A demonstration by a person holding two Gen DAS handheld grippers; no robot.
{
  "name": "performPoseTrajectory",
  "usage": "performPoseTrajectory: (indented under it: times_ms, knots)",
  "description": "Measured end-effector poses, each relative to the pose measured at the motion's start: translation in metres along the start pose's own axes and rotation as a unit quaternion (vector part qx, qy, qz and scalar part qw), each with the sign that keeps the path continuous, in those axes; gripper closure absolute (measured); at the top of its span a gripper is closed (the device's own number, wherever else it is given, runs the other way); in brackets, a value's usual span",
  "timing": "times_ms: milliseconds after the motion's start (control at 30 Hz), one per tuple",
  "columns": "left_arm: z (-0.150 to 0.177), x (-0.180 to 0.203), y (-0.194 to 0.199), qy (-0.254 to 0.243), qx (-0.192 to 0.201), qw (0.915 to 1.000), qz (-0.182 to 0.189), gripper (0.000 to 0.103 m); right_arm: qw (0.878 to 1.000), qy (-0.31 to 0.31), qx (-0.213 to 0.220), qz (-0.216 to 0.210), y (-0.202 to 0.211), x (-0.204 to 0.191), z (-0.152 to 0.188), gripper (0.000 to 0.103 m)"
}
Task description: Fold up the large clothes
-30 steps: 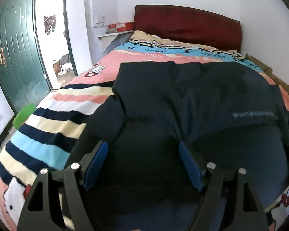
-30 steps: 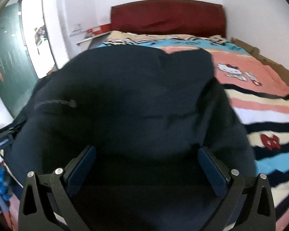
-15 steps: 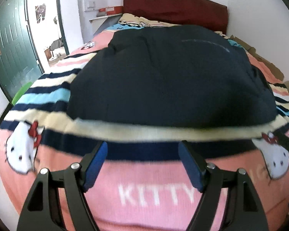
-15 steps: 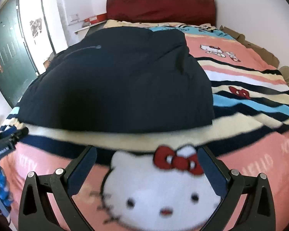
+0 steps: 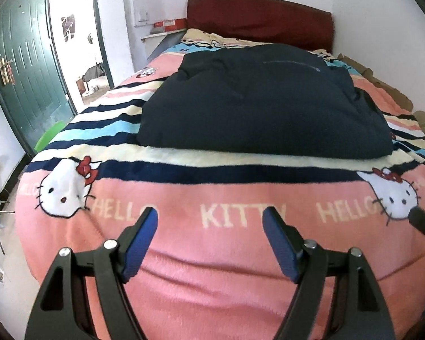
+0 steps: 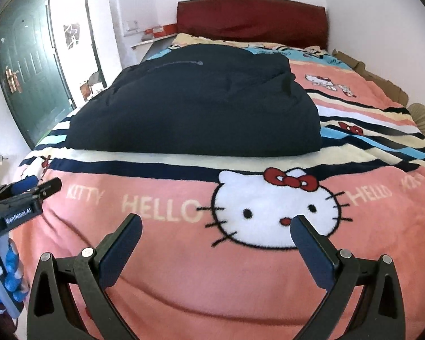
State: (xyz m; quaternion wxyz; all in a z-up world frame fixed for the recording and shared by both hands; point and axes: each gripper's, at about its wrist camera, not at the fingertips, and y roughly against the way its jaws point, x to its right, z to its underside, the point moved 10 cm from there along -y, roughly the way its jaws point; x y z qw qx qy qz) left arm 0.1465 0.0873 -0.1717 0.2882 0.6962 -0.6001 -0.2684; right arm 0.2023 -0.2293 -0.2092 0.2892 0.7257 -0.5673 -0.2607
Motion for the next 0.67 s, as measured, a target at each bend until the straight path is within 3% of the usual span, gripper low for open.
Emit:
performPoseTrajectory:
  times_ms: [667]
  knots:
    - [0.012, -0.001, 0.048, -0.013, 0.037, 0.9992, -0.007, 0.027, 1.000, -0.008, 0.030, 0.000, 0.035, -0.004, 0.010, 0.000]
